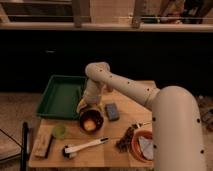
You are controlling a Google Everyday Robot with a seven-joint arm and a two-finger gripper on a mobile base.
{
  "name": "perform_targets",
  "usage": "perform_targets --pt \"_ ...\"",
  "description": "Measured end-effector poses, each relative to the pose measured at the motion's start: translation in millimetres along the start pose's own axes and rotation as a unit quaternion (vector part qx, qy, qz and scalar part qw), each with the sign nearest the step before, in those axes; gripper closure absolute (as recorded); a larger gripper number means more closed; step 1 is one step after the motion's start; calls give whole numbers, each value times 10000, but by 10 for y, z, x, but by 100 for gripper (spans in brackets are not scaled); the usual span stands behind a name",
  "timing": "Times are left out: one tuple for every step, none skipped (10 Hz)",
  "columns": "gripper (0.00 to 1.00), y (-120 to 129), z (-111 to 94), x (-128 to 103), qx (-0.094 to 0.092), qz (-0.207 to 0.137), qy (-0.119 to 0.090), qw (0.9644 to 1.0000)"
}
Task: Place apple in purple bowl
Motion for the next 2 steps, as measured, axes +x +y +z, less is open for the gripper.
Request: perform_targets --pt "20 14 -43 -2 -34 12 40 10000" --pt "20 6 -132 -12 -69 16 111 9999"
